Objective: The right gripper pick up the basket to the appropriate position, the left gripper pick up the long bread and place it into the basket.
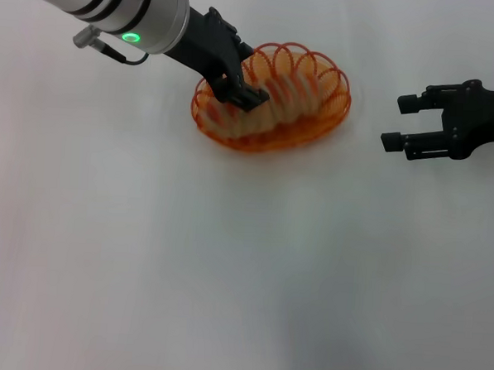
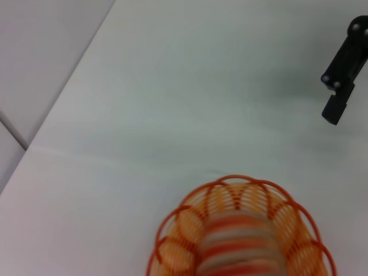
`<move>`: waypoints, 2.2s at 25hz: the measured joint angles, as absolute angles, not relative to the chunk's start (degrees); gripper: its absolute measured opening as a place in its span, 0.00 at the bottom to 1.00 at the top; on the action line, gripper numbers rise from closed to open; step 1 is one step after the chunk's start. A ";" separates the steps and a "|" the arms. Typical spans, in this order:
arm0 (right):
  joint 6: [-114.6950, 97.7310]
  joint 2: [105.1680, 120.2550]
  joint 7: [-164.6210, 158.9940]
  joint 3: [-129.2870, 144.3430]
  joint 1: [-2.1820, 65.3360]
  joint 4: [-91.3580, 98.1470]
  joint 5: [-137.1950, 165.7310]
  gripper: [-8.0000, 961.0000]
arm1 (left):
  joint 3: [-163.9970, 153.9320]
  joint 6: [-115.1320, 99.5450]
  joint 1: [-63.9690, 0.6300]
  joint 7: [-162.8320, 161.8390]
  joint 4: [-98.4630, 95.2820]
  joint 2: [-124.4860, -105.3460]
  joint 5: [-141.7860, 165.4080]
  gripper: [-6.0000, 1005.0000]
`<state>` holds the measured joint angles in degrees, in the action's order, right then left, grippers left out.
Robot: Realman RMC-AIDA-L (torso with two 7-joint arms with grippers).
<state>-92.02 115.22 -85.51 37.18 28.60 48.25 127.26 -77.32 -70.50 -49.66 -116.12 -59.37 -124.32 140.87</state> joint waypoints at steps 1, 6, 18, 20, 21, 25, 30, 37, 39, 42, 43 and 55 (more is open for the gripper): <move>-92.04 115.22 -85.52 37.18 28.64 48.25 127.26 0.80 | -77.26 -70.64 -49.65 -116.12 -59.35 -124.32 140.75 0.58; -92.00 115.22 -85.52 36.86 28.69 48.25 127.17 0.80 | -76.60 -72.01 -48.79 -116.58 -59.33 -124.23 139.73 0.74; -96.75 115.00 -82.35 29.03 27.83 48.61 126.55 0.81 | -64.30 -79.35 -37.29 -109.78 -60.36 -123.94 126.51 0.80; -97.15 115.11 -80.83 28.28 27.41 48.70 126.54 0.81 | -62.04 -81.32 -35.09 -108.06 -60.24 -123.93 124.84 0.80; -97.21 115.20 -80.03 28.17 27.13 48.74 126.54 0.81 | -61.10 -82.27 -34.02 -107.36 -60.13 -123.93 124.21 0.79; -96.98 116.14 -77.80 28.10 25.81 48.83 126.55 0.81 | -58.73 -84.93 -29.73 -104.94 -59.97 -123.92 122.34 0.80; -96.52 117.75 -75.34 27.33 24.35 48.96 126.57 0.81 | -56.03 -87.21 -25.12 -101.13 -59.23 -123.92 120.91 0.80; -96.39 119.36 -70.54 23.62 22.84 47.88 125.27 0.82 | -51.31 -90.00 -23.51 -95.44 -55.67 -123.83 119.39 0.80; -96.39 119.41 -69.69 23.41 22.66 46.76 125.18 0.82 | -50.67 -91.12 -23.49 -94.38 -54.60 -123.71 119.39 0.80; -96.14 119.39 -68.98 23.34 22.54 45.27 125.31 0.82 | -50.52 -92.18 -23.44 -93.67 -53.76 -123.58 119.90 0.80; -95.99 119.35 -68.84 23.46 22.47 44.88 125.39 0.82 | -50.51 -92.22 -23.38 -93.61 -53.48 -123.53 119.95 0.80; -94.55 119.30 -66.82 23.88 21.15 42.37 125.59 0.82 | -49.33 -92.20 -22.18 -90.14 -49.34 -123.46 119.71 0.80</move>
